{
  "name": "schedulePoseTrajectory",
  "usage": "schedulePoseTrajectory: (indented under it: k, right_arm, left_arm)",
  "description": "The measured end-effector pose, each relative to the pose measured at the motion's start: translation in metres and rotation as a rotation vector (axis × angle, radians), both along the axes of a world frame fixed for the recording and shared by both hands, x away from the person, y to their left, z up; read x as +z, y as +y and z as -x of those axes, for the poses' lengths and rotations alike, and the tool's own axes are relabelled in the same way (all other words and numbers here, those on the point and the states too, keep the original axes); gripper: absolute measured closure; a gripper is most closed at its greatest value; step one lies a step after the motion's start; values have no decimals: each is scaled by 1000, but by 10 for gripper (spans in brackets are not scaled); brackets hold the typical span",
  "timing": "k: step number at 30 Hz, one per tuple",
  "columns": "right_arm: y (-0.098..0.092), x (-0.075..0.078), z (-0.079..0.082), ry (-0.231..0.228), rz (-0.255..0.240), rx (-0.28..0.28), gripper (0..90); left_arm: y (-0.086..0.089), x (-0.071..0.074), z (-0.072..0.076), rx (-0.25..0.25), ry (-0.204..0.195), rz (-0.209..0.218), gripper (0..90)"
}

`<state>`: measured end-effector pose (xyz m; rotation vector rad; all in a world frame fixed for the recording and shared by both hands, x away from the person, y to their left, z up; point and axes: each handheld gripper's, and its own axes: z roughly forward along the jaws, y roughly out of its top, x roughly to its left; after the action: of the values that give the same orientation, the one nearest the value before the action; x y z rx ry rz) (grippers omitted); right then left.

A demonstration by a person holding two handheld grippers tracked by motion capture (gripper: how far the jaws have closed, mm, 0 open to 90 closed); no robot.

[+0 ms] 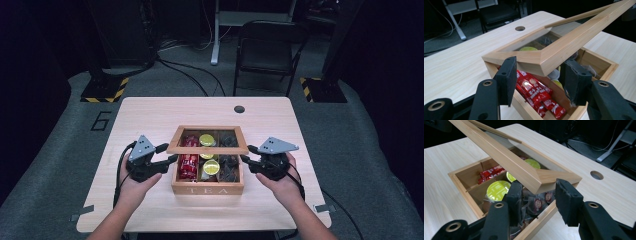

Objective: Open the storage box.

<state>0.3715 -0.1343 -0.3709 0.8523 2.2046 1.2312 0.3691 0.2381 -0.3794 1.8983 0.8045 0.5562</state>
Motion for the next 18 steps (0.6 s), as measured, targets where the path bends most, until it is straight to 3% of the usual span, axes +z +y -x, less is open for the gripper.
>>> schedulePoseTrajectory:
  k: [13,18]
  right_arm:
    - [5,27,-27,-57,9,-29,517]
    - [7,31,-44,-34,1,-58,500]
  left_arm:
    - [1,31,-30,26,-11,52,507]
    - [-2,42,-39,39,-32,28,518]
